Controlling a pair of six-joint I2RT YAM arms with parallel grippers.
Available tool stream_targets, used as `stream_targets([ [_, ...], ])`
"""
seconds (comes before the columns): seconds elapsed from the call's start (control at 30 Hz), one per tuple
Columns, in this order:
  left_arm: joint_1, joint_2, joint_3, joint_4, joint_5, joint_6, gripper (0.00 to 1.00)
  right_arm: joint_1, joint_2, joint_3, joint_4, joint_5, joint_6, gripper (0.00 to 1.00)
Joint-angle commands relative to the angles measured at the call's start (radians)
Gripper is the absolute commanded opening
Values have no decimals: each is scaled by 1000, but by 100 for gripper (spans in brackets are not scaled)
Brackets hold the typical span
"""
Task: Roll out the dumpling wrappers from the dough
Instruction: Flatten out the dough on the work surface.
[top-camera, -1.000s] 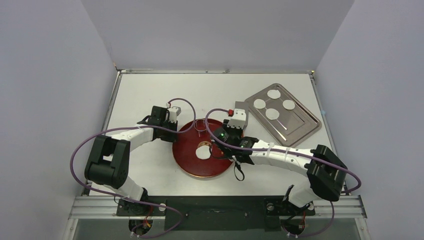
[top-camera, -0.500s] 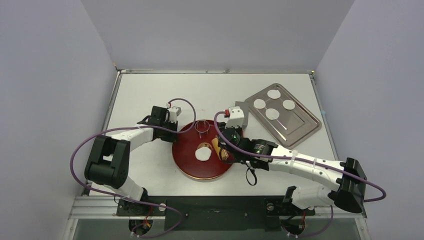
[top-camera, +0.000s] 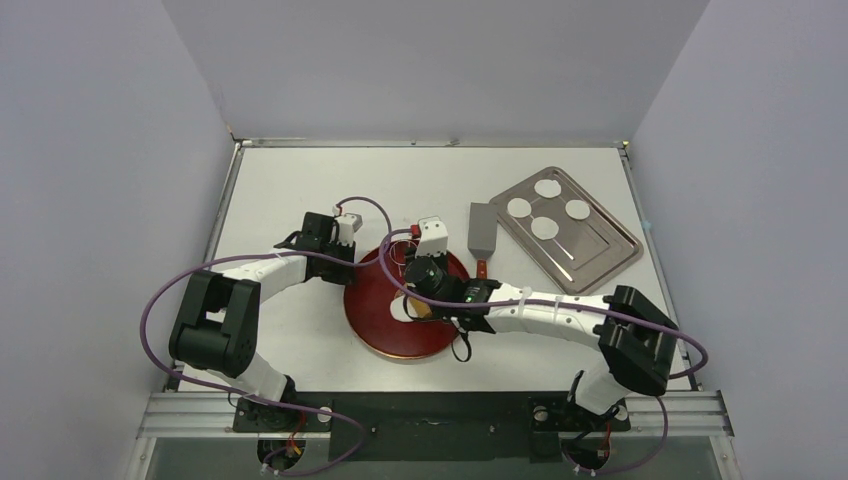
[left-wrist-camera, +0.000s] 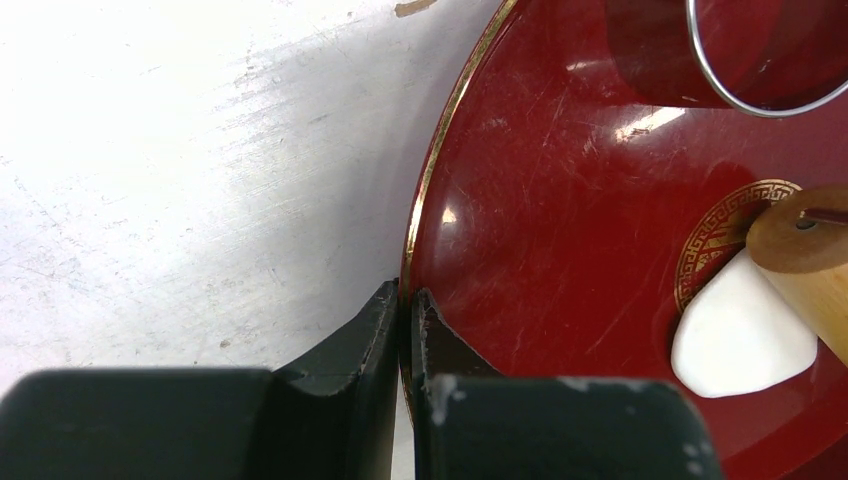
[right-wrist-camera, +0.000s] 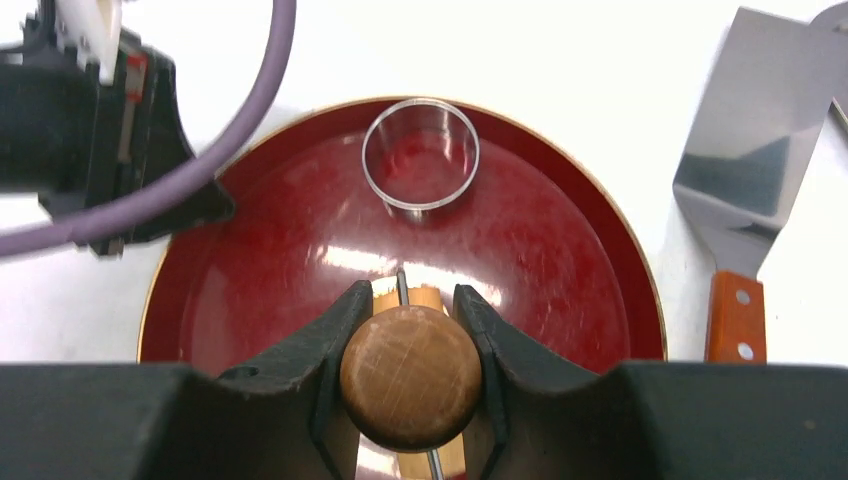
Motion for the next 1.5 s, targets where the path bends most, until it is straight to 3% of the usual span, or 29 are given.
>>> stream_targets([
  [0.0,7,-35,7,32,-23,26,0,11,104,-35,77,14,10,0],
  [0.63,7,-46,2,39,-28,23,0,219,266,-146,226,-45,201,0],
  [1.2,7,-32,6,34,-29,21,0,244,359,-66,272,-225,107,0],
  [1.47,7,-29,6,35,-29,21,0,244,359,-106,315,-311,99,0],
])
